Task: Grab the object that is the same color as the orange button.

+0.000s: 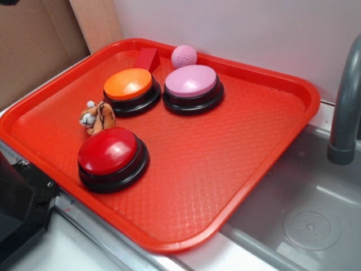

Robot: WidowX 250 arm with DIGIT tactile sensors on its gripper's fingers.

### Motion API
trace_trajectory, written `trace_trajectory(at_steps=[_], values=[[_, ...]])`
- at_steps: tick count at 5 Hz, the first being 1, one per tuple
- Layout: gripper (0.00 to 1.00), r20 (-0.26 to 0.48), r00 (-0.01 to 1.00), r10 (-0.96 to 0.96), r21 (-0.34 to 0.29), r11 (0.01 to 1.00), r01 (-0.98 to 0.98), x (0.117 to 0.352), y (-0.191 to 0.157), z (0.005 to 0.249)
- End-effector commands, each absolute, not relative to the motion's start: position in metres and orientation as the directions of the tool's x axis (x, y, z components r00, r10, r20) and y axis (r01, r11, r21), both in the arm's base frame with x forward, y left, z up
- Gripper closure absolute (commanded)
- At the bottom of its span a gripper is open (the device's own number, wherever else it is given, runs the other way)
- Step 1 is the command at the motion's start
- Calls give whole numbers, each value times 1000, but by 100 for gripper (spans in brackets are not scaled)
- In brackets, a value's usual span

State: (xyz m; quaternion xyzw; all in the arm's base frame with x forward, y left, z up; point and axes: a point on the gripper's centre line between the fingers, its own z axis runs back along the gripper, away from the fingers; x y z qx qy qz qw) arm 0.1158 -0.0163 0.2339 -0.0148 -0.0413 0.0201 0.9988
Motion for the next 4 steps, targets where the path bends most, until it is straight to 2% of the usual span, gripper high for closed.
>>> trace_trajectory(at_steps=[1,2,3,4], values=[[0,82,996,41,-31,999,-39,116,-16,234],[0,107,968,228,11,973,-231,130,-19,222],[0,116,879,463,-23,886,-464,145,-12,199],[0,158,763,626,-17,775,-632,155,-5,174]])
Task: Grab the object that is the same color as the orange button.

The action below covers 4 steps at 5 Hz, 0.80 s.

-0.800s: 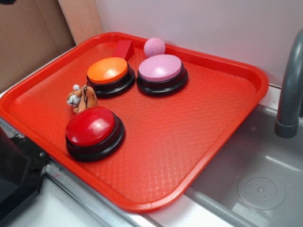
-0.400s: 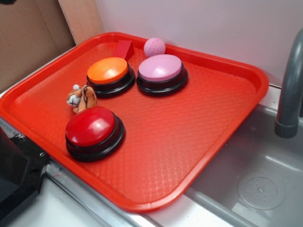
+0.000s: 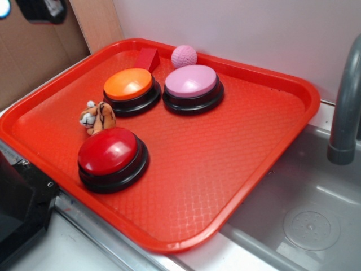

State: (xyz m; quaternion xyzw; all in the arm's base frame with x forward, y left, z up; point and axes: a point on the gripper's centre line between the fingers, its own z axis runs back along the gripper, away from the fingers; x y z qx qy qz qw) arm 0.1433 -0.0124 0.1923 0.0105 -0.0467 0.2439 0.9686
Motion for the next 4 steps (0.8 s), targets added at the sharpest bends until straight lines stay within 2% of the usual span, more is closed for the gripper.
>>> trace_trajectory(at_steps=[1,2,3,4], values=[[0,151,687,711,-55,700,-712,168,0,141],[0,194,633,749,-54,653,-756,173,10,116],[0,214,615,759,-13,631,-776,184,21,89],[0,216,615,759,-4,630,-776,186,25,71]])
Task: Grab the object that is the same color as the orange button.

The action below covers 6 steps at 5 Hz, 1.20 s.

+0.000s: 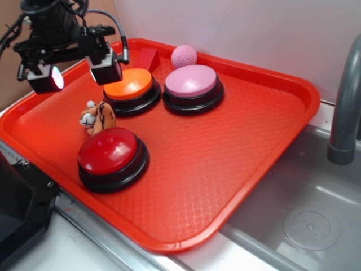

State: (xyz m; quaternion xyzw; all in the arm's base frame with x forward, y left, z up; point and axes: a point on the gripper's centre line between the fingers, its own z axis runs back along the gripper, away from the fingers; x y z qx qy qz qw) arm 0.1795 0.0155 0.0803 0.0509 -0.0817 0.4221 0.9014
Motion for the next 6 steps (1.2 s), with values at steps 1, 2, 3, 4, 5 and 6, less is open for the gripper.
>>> trace_trajectory(at_steps=[1,2,3,4,5,6], values=[[0,209,616,760,24,626,-780,187,31,58],[0,178,638,749,23,645,-764,184,30,50],[0,165,634,755,17,641,-767,184,35,41],[0,157,631,760,23,636,-772,183,37,33],[100,161,630,759,12,637,-771,184,37,31],[100,155,637,755,0,645,-764,187,38,31]])
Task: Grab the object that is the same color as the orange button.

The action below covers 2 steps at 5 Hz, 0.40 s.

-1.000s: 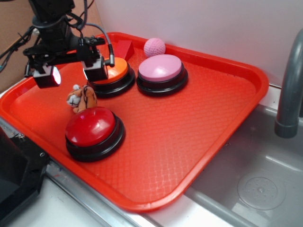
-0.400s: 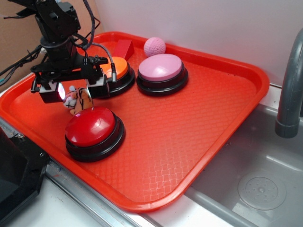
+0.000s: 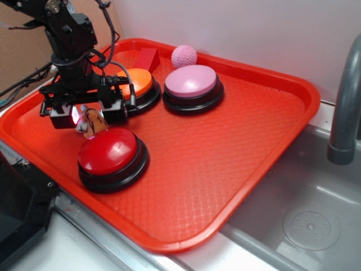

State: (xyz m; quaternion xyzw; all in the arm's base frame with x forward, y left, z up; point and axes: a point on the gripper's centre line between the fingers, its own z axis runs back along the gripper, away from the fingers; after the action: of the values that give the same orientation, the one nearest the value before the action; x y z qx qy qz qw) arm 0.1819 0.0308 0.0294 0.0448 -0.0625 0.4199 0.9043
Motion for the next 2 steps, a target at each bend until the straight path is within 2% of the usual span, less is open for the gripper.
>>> trace_trajectory(at_steps=[1,2], values=[[100,168,663,730,-18,675,-738,196,37,45],[100,176,717,675,-56,734,-677,210,31,77]])
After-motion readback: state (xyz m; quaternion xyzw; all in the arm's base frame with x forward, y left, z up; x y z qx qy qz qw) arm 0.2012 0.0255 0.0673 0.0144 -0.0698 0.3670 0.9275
